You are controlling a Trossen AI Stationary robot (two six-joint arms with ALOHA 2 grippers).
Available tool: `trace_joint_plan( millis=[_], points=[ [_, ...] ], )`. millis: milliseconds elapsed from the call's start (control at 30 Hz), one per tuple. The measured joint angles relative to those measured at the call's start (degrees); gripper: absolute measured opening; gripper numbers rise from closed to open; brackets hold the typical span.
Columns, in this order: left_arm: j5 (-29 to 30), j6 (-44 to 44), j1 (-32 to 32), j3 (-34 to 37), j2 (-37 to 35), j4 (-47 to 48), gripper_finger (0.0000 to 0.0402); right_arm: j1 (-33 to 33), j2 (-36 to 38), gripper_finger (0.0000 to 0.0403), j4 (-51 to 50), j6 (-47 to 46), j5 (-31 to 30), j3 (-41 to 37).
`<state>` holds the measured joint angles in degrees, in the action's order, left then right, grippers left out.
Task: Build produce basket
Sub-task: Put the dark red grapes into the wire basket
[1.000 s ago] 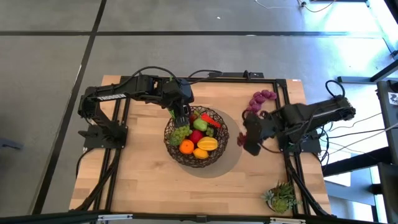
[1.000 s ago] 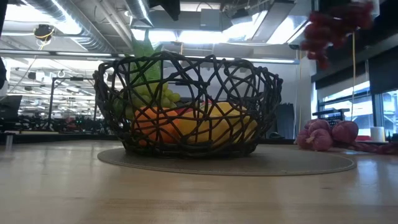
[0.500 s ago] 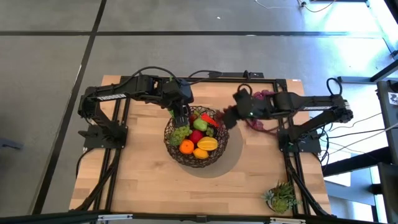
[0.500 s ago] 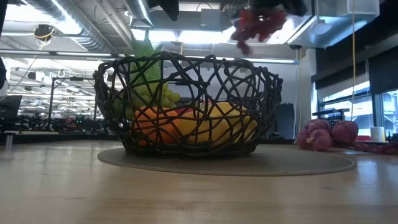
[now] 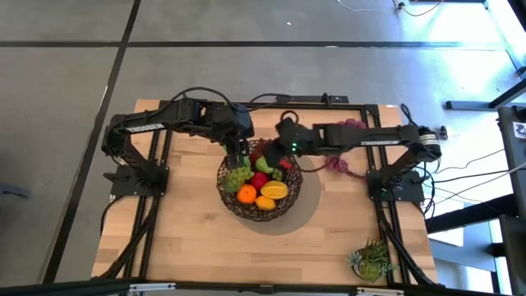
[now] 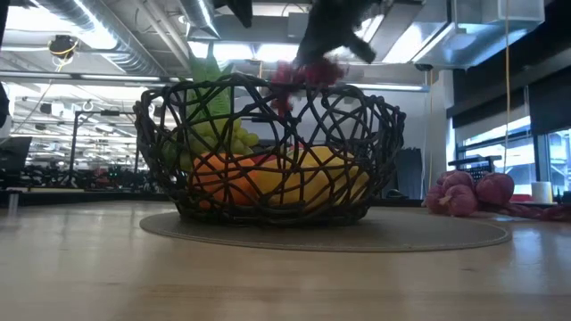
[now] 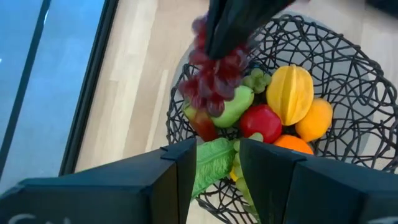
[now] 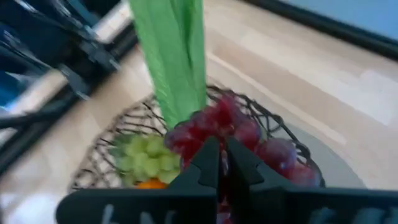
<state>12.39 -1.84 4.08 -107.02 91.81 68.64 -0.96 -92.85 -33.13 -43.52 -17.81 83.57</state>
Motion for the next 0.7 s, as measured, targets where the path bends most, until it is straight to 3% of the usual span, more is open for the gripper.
trace_joint_plan(
  millis=[300,700],
  points=[
    [0.01,0.54,0.00,0.00,0.00,0.00,0.0112,-3.45,-7.64,0.0000,-0.13,3.40,5.79,0.00],
    [0.01,0.54,0.00,0.00,0.00,0.11,0.0112,-6.68,-9.91,0.0000,-1.08,9.20,5.93,-0.68]
  ],
)
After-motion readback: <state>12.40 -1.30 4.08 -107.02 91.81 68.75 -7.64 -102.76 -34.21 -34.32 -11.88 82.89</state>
